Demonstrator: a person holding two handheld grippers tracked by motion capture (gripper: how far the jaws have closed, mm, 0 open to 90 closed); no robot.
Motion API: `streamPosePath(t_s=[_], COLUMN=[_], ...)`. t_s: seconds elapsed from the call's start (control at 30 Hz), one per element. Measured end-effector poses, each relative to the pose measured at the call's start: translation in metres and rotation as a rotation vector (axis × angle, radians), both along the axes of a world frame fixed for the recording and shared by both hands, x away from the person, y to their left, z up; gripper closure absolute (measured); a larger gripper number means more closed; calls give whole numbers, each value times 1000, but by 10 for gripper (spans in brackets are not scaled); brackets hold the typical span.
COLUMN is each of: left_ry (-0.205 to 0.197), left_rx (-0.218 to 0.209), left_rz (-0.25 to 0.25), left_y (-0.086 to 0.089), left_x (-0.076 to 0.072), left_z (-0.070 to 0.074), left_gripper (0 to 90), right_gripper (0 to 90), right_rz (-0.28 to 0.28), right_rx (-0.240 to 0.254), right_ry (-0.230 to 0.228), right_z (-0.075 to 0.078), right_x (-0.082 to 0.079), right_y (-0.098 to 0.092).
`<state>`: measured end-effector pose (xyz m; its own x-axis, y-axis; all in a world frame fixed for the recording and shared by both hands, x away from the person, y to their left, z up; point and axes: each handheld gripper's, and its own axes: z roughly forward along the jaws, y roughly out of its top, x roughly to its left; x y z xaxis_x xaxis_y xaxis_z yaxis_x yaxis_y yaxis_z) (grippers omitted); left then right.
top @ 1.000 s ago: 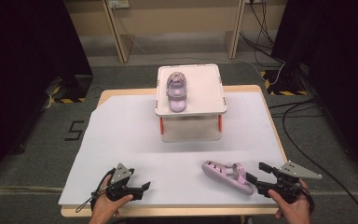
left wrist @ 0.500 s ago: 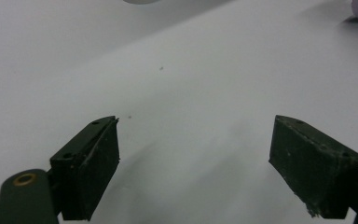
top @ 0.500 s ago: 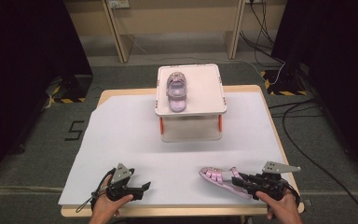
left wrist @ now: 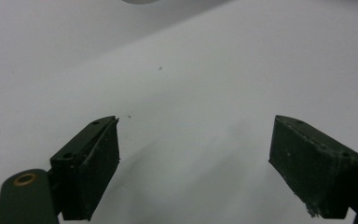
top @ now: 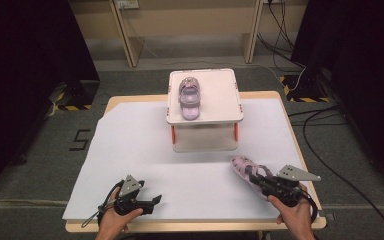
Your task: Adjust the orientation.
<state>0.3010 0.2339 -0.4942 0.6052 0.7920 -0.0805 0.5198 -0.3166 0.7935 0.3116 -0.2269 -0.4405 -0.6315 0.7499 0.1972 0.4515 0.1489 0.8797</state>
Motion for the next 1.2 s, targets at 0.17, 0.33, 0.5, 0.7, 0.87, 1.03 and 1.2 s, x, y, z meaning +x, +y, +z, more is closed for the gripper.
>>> streamPosePath(t_s=[0.17, 0.33, 0.5, 0.7, 0.87, 1.03, 1.2], left_ry=[2, 2, 2, -2, -1, 1, 1], left_rx=[0, 2, 3, 2, 4, 7, 7], left_rz=[-2, -4, -5, -5, -7, -6, -6], left_y=[-1, -1, -1, 0, -1, 0, 0], left_x=[1, 0, 0, 0, -1, 0, -1], left_z=[-1, 0, 0, 1, 0, 0, 0], left_gripper=[157, 157, 156, 157, 157, 157, 157], right_gripper=[851, 831, 584, 441, 441, 427, 433], right_rz=[-58, -31, 36, 45, 58, 77, 52], right_rx=[0, -31, -78, -112, -96, -65, -74], right_ry=[-12, 25, 92, 110, 127, 95, 42], right_z=[-3, -12, -13, -6, -6, 6, 12], right_x=[10, 10, 1, -13, -18, -26, -25], right_y=[-3, 12, 28, 34, 30, 29, 21])
